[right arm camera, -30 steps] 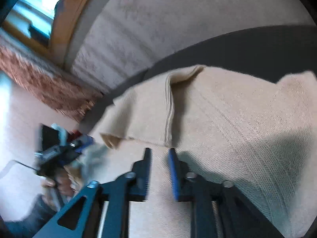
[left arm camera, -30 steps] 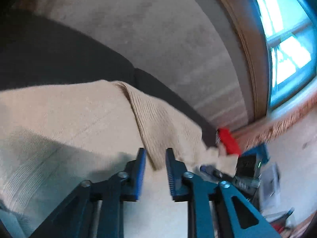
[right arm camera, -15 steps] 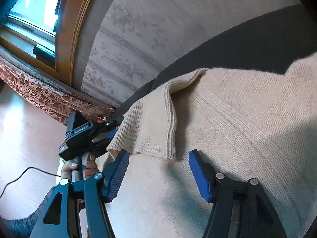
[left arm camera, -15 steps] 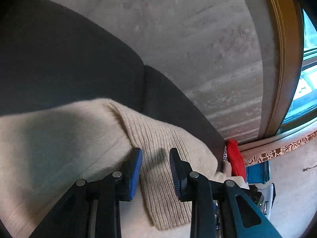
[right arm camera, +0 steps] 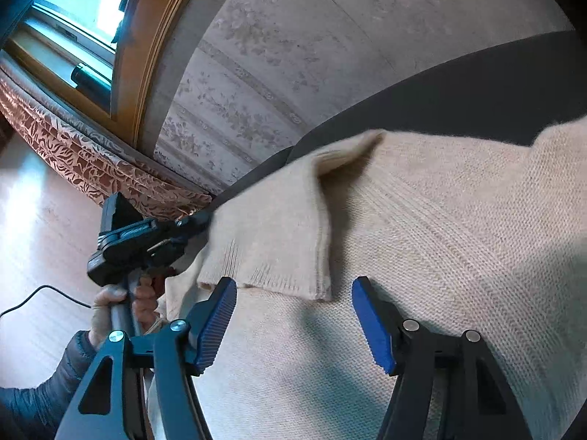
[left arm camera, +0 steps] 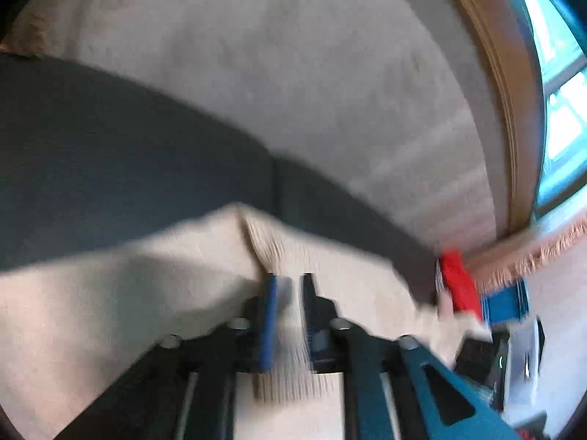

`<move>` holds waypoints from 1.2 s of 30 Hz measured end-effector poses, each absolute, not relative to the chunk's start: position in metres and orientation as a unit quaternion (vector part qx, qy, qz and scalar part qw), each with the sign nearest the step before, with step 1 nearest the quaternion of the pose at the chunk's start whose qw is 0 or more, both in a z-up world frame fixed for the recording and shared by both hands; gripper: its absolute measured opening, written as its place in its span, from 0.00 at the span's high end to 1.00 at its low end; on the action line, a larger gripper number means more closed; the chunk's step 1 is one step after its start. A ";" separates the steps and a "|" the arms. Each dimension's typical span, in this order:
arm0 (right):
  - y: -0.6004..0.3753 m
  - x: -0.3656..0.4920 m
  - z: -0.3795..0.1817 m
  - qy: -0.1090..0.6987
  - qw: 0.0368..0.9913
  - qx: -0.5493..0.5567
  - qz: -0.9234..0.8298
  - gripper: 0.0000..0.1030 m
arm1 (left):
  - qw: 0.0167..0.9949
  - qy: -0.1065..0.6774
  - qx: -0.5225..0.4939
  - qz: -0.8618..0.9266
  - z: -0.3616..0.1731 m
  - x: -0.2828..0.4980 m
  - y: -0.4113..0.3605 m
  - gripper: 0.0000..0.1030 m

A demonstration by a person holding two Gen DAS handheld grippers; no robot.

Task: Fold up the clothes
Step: 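Fold the collar down onto the sweater body and open both grippers, then lift both grippers away from the folded collar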

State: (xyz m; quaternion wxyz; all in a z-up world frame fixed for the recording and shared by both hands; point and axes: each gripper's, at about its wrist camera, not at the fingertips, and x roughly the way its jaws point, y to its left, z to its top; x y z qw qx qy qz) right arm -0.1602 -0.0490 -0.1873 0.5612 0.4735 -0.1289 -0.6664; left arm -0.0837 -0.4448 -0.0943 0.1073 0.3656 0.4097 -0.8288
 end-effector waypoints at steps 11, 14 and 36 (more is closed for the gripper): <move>-0.032 -0.193 -0.176 -0.240 0.543 0.476 -0.648 0.34 | 0.137 0.352 0.415 -0.828 -0.105 -0.068 -0.413 0.78; -0.046 -0.213 -0.175 -0.269 0.538 0.491 -0.630 0.28 | 0.159 0.306 0.432 -0.833 -0.104 -0.070 -0.407 0.85; -0.114 -0.207 -0.130 -0.114 0.549 0.469 -0.682 0.15 | 0.122 0.275 0.356 -0.885 -0.069 -0.048 -0.388 0.83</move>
